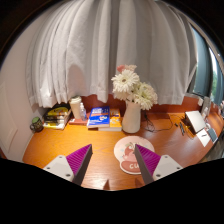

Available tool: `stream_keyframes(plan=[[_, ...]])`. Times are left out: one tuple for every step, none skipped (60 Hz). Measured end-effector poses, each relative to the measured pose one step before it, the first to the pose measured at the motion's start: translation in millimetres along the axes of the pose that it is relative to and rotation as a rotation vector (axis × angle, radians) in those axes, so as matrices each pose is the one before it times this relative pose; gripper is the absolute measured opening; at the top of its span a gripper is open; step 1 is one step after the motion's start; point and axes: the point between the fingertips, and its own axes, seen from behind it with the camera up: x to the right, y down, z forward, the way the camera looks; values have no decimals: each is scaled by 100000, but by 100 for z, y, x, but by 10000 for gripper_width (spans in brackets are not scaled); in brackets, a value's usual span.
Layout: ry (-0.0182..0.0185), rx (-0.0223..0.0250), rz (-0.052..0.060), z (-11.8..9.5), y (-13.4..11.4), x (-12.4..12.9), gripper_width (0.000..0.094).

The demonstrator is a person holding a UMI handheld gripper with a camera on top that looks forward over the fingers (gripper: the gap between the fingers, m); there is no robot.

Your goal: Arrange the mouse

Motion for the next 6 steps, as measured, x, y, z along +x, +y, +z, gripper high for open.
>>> stream_keyframes(plan=[[-253,-57,-220,-239,204,-401,860],[-174,85,-281,-227,192,-354,861],[-131,91,-255,-223,187,-349,862],[-114,11,-270,-207,182,-342,860],[-200,-84,-257,-231,193,-338,860],[-183,-222,-205,-202,205,-365,860]])
